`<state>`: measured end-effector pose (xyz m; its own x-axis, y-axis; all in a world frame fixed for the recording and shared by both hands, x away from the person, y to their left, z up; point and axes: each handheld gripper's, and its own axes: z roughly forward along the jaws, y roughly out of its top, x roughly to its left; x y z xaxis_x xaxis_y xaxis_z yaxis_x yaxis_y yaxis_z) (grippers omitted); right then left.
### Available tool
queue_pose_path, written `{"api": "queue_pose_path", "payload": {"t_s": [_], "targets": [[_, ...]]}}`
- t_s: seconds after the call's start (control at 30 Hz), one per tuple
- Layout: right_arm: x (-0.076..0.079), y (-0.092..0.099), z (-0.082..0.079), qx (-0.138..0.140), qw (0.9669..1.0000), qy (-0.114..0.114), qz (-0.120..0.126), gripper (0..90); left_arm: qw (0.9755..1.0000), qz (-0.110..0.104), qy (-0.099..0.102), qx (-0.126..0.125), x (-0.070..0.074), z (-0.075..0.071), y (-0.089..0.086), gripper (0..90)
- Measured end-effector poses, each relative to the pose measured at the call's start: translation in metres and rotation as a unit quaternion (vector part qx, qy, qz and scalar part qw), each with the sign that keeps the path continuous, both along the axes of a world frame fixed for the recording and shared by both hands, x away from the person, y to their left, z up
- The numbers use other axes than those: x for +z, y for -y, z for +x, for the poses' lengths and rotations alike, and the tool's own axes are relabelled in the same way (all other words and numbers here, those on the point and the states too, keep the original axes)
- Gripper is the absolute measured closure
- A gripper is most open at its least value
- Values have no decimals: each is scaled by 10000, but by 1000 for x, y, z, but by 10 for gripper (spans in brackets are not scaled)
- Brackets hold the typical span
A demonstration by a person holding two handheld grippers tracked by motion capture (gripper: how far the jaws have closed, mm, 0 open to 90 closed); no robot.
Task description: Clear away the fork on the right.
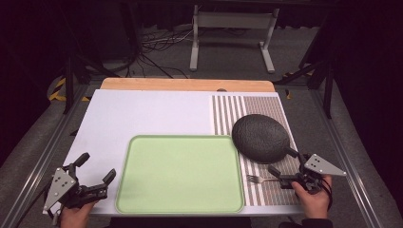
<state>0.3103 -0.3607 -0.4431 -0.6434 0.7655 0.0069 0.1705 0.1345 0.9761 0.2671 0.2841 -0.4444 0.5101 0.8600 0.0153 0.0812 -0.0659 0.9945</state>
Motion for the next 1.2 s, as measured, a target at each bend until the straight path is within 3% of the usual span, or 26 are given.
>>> {"api": "queue_pose_path", "payload": {"t_s": [0.93,1.2], "targets": [[-1,-1,1,39,10000,-42,22,14,10000,7,12,-14,0,0,0,2],[8,-8,3,72,10000,-40,42,8,10000,18,4,-12,0,0,0,2]]}}
